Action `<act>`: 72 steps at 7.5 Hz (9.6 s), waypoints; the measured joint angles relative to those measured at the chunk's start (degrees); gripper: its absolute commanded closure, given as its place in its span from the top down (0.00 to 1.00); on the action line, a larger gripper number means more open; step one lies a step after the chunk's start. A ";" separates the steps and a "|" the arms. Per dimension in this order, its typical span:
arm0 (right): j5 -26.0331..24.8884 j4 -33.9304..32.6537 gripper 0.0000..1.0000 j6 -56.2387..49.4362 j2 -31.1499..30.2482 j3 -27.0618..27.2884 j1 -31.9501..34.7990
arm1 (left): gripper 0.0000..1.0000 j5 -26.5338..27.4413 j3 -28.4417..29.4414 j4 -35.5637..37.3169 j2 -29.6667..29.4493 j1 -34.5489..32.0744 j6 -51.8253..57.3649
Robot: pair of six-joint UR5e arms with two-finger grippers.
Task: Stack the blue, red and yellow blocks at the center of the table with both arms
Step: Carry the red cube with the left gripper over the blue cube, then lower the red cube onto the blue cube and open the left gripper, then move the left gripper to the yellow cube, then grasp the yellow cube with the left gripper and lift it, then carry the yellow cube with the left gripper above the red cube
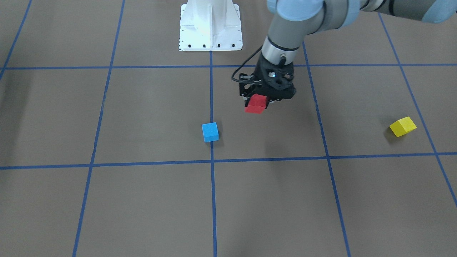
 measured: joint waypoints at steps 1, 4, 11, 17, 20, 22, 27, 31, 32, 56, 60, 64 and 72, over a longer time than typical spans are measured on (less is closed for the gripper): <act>0.00 0.02 1.00 0.09 -0.10 -0.04 0.00 | 0.00 2.49 5.67 0.65 -5.10 2.14 -5.78; 0.00 -0.05 1.00 0.33 -0.12 -0.07 0.00 | 0.00 6.10 16.57 -0.12 -12.89 5.12 -13.33; 0.00 -0.13 1.00 0.35 -0.16 -0.07 0.00 | 0.02 8.60 23.38 -5.34 -13.27 7.09 -13.41; 0.00 -0.13 1.00 0.35 -0.11 -0.07 0.00 | 0.36 9.15 23.21 -5.90 -12.79 7.10 -12.13; -0.01 -0.13 1.00 0.35 -0.11 -0.07 0.00 | 1.00 9.85 23.07 -6.41 -12.36 7.12 -11.99; 0.00 -0.13 1.00 0.35 -0.11 -0.07 0.00 | 1.00 10.14 22.79 -6.69 -12.16 7.12 -11.68; 0.00 -0.13 1.00 0.35 -0.15 -0.07 0.00 | 1.00 6.06 1.52 -6.78 5.11 2.21 8.82; 0.00 -0.04 1.00 0.33 -0.27 0.00 0.00 | 1.00 -10.03 -9.24 -16.54 35.58 -17.65 49.57; 0.00 -0.04 1.00 0.30 -0.28 0.00 0.00 | 1.00 -15.91 -5.20 -24.33 41.05 -22.62 58.30; 0.09 0.31 1.00 0.02 -2.53 0.24 0.17 | 0.00 -28.25 24.03 -61.59 40.30 -28.48 59.51; 0.08 0.31 1.00 0.16 -2.90 0.68 0.18 | 0.00 -21.83 16.96 -55.18 33.43 -24.06 27.82; 0.01 0.31 1.00 0.26 -2.91 0.64 0.23 | 0.00 -10.38 5.16 -25.64 19.87 -12.27 15.21; 0.08 0.24 1.00 0.35 -2.47 0.63 0.31 | 0.00 3.86 10.90 7.92 -13.04 5.26 -6.99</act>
